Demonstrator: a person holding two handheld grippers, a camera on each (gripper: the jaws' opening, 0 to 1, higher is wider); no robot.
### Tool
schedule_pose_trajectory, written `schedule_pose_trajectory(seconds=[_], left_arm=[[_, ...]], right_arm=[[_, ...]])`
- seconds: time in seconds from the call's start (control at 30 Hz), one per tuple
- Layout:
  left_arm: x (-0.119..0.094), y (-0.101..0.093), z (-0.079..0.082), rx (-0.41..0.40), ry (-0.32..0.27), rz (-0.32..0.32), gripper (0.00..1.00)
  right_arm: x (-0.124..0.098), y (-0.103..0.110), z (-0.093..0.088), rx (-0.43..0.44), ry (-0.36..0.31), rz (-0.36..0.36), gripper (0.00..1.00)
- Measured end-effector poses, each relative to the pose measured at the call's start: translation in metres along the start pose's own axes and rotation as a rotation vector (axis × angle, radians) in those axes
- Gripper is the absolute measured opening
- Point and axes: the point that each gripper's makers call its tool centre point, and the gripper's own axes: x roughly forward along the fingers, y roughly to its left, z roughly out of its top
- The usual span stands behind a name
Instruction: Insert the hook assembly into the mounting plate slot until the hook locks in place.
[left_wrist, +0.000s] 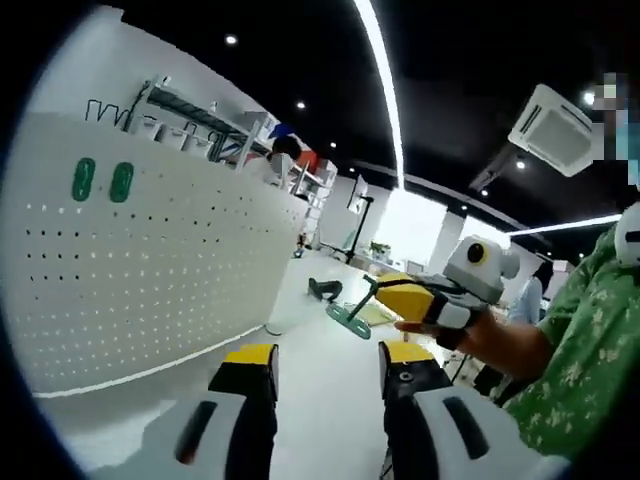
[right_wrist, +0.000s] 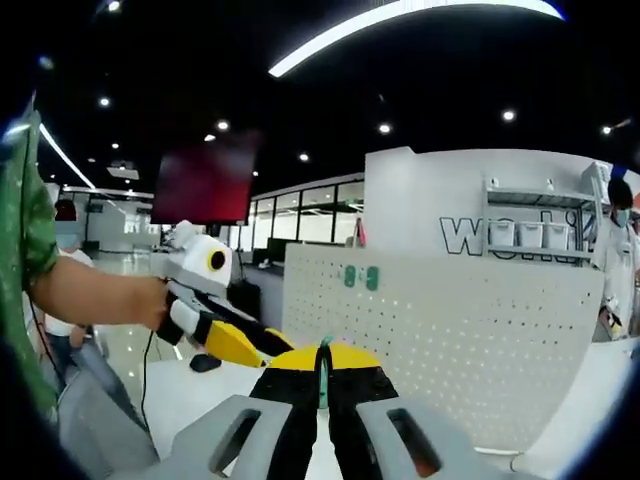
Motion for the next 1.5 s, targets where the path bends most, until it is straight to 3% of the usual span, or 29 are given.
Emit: schedule_pose_trajectory(seconds=[0.17,0.3,0.4,1.0,1.5], left_arm=[[0.000,-0.010,0.006,-0.127,-0.048,-0.070,0.34],[0.001,-0.012,0.007,-0.157,-0.055,-0.080,0.31],[0.002,-0.016,0.007,-0.226,-0.056,-0.107,0.29],[0.005,-0.023,0.010,-0.325,-0.057,-0.160,0.06],[0.008,-0.026,0.006,-0.432,-0.061,-0.223,0.06]], right_arm=[[-0.001,0.008,0.007,-0.012,-0.016,0.019,0.00],[-0.002,0.012,0.012,-0.025,-0.026,0.029,0.00],[-0.002,0.018,0.016,-0.031,-0.037,0.041,0.00],[0.001,0.033,0.023,-0.072,-0.061,0.085,0.00],[0.001,0.036,0.024,-0.077,-0.083,0.108,0.00]])
